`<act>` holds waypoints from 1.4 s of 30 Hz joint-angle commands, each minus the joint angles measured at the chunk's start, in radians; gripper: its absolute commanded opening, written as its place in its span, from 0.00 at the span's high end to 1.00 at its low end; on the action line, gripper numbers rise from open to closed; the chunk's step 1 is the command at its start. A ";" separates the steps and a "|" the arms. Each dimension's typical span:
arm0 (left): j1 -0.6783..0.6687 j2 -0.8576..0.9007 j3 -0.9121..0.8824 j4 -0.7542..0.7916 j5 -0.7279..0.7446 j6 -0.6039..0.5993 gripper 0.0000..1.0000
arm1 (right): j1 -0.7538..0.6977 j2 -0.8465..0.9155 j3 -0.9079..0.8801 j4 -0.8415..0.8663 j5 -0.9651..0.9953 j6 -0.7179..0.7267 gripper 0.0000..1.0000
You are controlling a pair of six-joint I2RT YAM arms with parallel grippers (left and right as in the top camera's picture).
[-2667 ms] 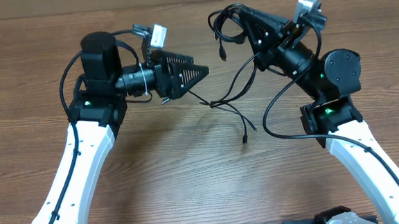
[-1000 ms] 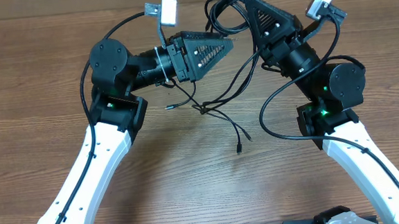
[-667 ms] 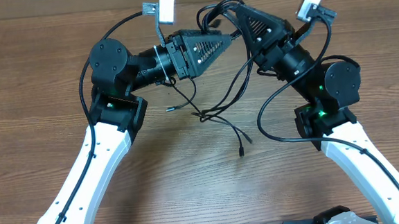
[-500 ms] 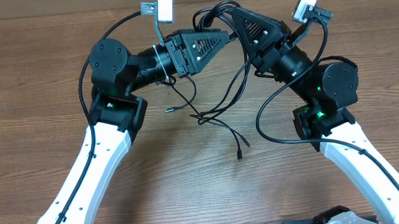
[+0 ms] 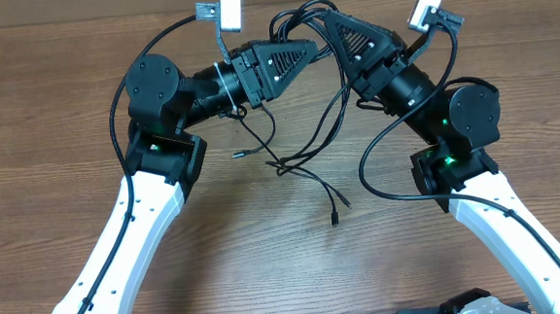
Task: Untangle cables
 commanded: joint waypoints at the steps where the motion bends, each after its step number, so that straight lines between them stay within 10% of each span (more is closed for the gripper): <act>1: -0.006 -0.023 0.019 0.019 -0.016 0.050 0.95 | 0.005 -0.002 0.014 -0.013 -0.026 -0.002 0.96; 7: -0.006 -0.023 0.019 0.019 0.007 0.117 0.96 | 0.005 -0.002 0.014 -0.014 -0.027 -0.002 0.96; 22: 0.082 -0.023 0.019 -0.023 0.311 0.526 0.96 | 0.005 -0.002 0.014 -0.268 -0.032 -0.195 0.43; 33: 0.217 -0.023 0.019 -0.586 0.301 0.930 0.96 | 0.005 -0.002 0.014 -0.379 -0.047 -0.343 0.00; 42: 0.231 -0.023 0.019 -0.948 0.169 1.243 0.96 | 0.005 -0.002 0.014 -0.536 -0.341 -0.874 0.22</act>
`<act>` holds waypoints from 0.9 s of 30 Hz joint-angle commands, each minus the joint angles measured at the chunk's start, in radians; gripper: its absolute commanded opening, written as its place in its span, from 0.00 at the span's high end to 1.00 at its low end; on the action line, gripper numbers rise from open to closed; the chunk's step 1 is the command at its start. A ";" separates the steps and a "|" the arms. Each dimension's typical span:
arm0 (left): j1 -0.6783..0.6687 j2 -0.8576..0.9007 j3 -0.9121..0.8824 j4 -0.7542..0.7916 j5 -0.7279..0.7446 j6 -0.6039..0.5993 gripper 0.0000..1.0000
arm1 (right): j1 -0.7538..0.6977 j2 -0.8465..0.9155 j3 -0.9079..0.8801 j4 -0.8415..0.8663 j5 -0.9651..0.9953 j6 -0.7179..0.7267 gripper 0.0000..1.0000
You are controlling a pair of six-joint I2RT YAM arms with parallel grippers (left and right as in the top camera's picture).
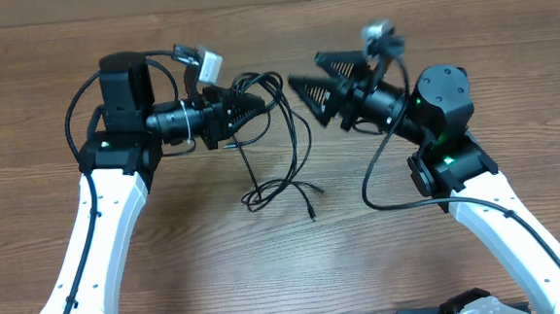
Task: Untangle cables
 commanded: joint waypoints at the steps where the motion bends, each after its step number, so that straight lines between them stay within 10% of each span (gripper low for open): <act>1: 0.000 -0.023 0.013 -0.071 -0.027 0.222 0.96 | -0.001 0.001 0.005 -0.083 -0.142 -0.322 0.23; 11: 0.000 -0.023 0.013 -0.514 -0.140 0.647 0.96 | -0.001 0.001 0.005 -0.491 -0.141 -0.785 0.38; 27: -0.104 -0.023 0.013 -0.695 -0.147 0.869 0.96 | 0.004 0.001 0.005 -0.626 -0.328 -0.876 0.37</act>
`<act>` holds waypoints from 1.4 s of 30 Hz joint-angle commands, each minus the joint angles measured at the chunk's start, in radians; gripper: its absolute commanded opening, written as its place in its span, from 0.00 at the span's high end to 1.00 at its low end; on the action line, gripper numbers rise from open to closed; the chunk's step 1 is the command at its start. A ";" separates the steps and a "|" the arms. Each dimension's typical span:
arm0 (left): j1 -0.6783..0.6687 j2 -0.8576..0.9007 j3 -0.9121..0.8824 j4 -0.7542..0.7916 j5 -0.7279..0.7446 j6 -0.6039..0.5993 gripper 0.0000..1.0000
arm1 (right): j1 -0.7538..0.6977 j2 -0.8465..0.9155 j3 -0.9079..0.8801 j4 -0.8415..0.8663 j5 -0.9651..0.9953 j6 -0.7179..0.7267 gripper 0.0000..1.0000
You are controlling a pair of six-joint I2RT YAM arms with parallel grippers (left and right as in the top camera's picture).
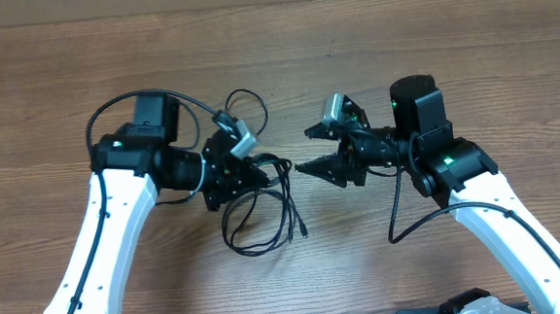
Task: Untangle cables
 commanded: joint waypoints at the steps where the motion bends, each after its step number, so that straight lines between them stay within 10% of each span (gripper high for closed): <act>1: -0.034 -0.023 0.013 0.000 0.006 0.106 0.96 | 0.006 0.001 0.006 -0.039 -0.060 -0.082 0.37; 32: -0.049 -0.023 0.013 0.106 0.015 -0.010 0.96 | 0.051 0.001 0.006 -0.006 0.069 -0.165 0.96; 42: -0.049 -0.023 0.013 0.120 -0.003 -0.026 0.96 | 0.050 0.001 0.006 -0.029 0.095 -0.123 0.96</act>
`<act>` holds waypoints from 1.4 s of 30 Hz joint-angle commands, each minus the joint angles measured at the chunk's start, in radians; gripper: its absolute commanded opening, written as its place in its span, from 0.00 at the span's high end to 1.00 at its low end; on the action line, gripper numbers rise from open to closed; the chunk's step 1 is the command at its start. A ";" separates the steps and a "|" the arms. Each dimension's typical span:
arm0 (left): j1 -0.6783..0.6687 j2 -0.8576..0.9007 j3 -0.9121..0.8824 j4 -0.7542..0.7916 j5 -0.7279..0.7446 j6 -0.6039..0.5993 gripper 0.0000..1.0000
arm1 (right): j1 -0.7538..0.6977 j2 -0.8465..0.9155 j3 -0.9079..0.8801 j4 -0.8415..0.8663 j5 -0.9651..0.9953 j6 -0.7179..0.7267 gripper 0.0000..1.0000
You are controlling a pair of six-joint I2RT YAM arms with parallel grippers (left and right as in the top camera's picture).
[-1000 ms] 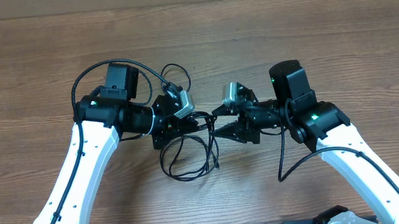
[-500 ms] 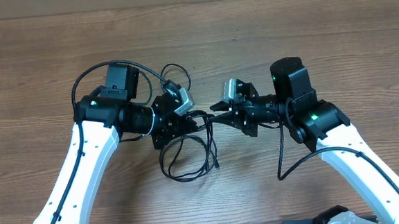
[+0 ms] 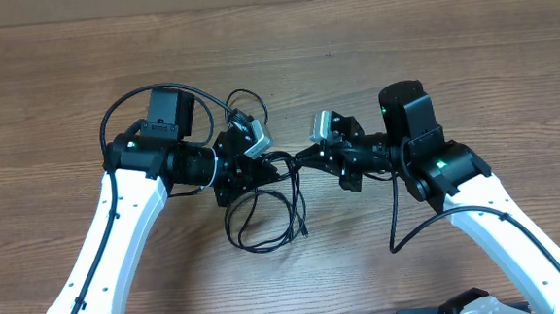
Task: Untangle cables
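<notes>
A bundle of thin black cables (image 3: 265,226) lies in loops on the wooden table (image 3: 469,58), its upper strands rising into my left gripper (image 3: 264,172). That gripper is shut on the bundle just left of the table's middle. My right gripper (image 3: 298,160) has come in from the right, its fingers drawn together to a point on a strand at the bundle's right side, almost touching the left gripper. One cable end with a small plug (image 3: 306,231) lies at the lower right of the loops. The exact grip points are hidden by the fingers.
A separate thin black loop (image 3: 242,101) arcs over the left wrist camera; it is the arm's own wiring. The right arm's own cable (image 3: 396,230) hangs in a loop below its wrist. Bare wood surrounds the bundle.
My right gripper was open a short way right of the bundle; now it is against the bundle with its fingers closed together. The left gripper holds its place, shifted slightly right and up.
Both grippers were at the far edge with the cables strung between them. Then the right one stood open and apart while the left held the bundle. Both came toward the near middle, the loops settling on the table, and now the right gripper has closed on a strand.
</notes>
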 commanded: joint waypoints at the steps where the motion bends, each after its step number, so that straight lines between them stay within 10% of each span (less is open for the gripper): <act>1: -0.002 -0.023 0.013 0.018 0.004 -0.043 0.96 | 0.002 0.001 0.006 -0.009 0.069 0.070 0.96; 10: -0.002 -0.023 0.013 0.161 -0.393 -0.508 0.96 | 0.002 0.001 0.006 -0.008 0.245 0.277 0.96; 15: -0.002 -0.023 0.013 0.181 -0.355 -0.515 0.96 | 0.002 0.001 0.006 -0.005 0.277 0.298 0.96; 21: -0.002 -0.023 0.013 0.157 -0.237 -0.409 0.96 | 0.003 0.001 0.006 -0.003 0.275 0.261 0.91; 25: -0.002 -0.023 0.013 0.087 -0.124 -0.243 0.96 | 0.003 0.001 0.006 0.003 0.246 0.188 0.36; 26: -0.002 -0.023 0.013 0.068 -0.101 -0.195 0.96 | 0.003 0.001 0.006 0.003 0.243 0.174 0.00; 42: -0.005 -0.023 0.013 0.029 0.001 0.261 0.96 | 0.003 0.001 0.006 0.023 -0.060 0.105 0.00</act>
